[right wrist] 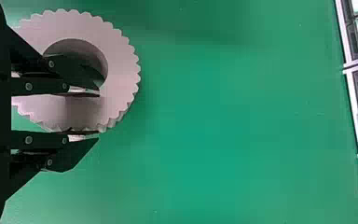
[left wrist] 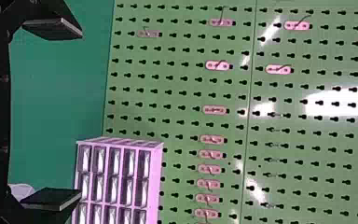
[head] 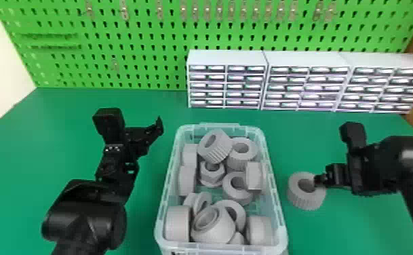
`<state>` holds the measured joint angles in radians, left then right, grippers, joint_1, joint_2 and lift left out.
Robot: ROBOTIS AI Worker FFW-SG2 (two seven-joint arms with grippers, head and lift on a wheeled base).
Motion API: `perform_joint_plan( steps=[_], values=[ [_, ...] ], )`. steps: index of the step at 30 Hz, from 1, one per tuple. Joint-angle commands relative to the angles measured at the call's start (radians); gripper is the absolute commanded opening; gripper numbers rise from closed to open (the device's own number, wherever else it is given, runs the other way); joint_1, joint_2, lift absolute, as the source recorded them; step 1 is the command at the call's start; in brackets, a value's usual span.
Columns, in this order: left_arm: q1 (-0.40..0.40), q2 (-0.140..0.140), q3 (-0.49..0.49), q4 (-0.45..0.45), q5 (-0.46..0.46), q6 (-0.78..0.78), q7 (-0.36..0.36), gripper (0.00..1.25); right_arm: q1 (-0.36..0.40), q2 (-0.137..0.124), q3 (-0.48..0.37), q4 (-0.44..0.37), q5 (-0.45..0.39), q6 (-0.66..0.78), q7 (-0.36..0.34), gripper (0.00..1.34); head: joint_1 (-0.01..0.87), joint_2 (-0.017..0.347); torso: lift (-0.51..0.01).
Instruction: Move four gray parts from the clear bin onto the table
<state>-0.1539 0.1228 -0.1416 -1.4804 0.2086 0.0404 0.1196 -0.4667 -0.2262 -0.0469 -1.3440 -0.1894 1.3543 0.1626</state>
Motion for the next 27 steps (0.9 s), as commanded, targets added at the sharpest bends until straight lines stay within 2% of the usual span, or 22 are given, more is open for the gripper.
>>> perform_joint_plan(
  steps=[1,11,13,16,20,27],
  values=[
    [0.002,0.000,0.005,0.000,0.000,-0.001,0.000,1.16,0.000,-0.001,0.004,0.005,0.001,-0.001,0.000,0.37,0.693,0.072,-0.052],
    [0.004,0.000,0.008,0.000,0.000,-0.002,0.000,1.16,0.000,-0.002,0.009,0.006,0.001,0.003,0.000,0.38,0.693,0.072,-0.052],
    [0.004,0.000,0.008,0.000,0.000,-0.002,0.000,1.16,0.000,-0.004,0.007,0.006,-0.001,0.003,0.000,0.45,0.693,0.072,-0.052],
    [0.005,0.000,0.010,0.000,0.000,-0.004,0.000,1.16,0.003,-0.004,0.002,0.006,-0.004,0.003,0.000,0.66,0.693,0.072,-0.052],
    [0.005,0.000,0.008,0.000,0.000,-0.002,0.000,1.16,0.002,-0.012,0.013,0.005,-0.019,0.003,0.000,0.79,0.693,0.072,-0.052],
    [0.010,0.000,0.010,0.000,0.000,-0.002,0.000,1.16,0.008,-0.016,0.012,-0.029,-0.021,0.005,0.002,0.82,0.693,0.072,-0.052]
  ],
)
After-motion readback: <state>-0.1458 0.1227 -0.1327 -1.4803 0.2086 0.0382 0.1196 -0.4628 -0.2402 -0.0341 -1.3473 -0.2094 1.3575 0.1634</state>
